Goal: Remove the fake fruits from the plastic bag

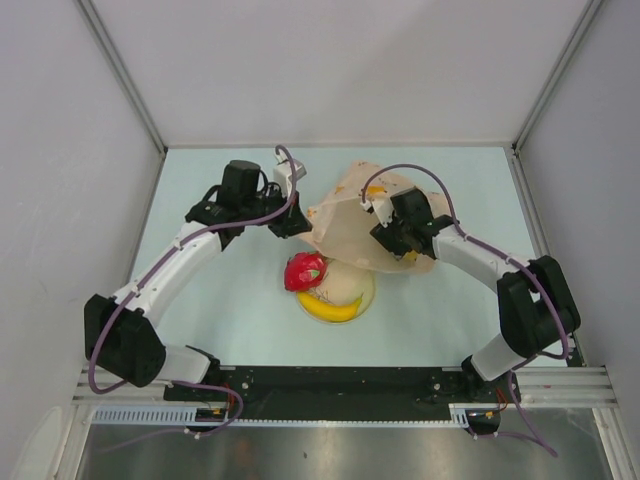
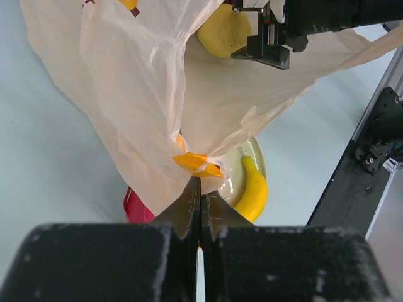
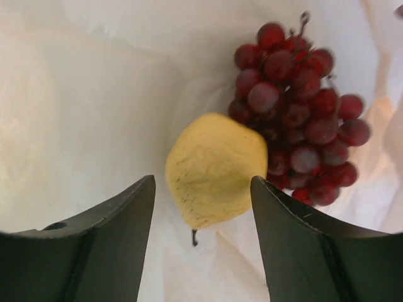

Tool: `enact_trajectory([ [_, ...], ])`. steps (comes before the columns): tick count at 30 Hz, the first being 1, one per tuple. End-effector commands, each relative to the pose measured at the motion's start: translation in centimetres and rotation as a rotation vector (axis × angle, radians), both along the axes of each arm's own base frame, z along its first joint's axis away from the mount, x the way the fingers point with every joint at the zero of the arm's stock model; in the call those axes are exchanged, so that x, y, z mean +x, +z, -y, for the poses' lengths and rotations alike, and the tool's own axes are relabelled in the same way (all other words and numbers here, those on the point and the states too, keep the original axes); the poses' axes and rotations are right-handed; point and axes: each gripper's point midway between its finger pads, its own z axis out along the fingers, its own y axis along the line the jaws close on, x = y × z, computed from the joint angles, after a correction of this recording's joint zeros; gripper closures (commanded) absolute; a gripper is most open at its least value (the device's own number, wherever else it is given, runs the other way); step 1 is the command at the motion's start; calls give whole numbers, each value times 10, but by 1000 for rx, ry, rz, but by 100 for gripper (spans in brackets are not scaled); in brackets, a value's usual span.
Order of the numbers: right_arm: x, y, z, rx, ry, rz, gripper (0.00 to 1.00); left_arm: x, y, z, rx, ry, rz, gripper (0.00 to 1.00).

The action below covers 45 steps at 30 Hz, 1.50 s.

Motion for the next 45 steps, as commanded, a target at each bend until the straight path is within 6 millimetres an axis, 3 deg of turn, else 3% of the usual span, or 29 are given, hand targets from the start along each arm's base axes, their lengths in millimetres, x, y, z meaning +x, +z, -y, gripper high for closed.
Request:
enact_trajectory([
  [1,27,7,1,-32,-2,110,30,3,27,-4,-24,-9,98,100],
  [4,36,9,11,-91,2,148,27,0,29,-3,-16,-20,104,100],
  [10,43,-18,34,-130,-22,82,17,-5,28,4,-13,-52,107,100],
  [13,39,-26,33,-144,31,53,11,-5,28,8,-23,-58,102,100],
  [17,34,-32,33,-171,72,27,9,-6,31,11,-20,-66,117,100],
  [19,33,-30,31,-182,100,32,20,-7,32,11,-18,-69,122,100],
  [21,34,-15,21,-195,163,76,36,-9,33,12,-18,-74,127,100],
  [23,29,1,8,-214,244,113,44,-9,33,12,-15,-77,138,100],
  [24,25,24,-9,-194,285,168,50,-10,33,12,-15,-78,142,100],
  [26,9,43,-26,-167,336,182,55,-9,33,11,-12,-76,150,100],
  [27,2,66,-34,-131,347,223,59,-9,34,11,-12,-76,154,100],
  [31,-53,93,-66,4,440,176,65,-8,33,12,-12,-78,154,100],
  [33,-71,97,-73,82,454,131,75,-6,34,12,-14,-72,154,100],
  [41,-121,139,-102,389,537,53,72,0,34,13,-3,-61,155,100],
  [45,-127,132,-119,493,518,-53,81,2,32,15,-6,-57,138,100],
])
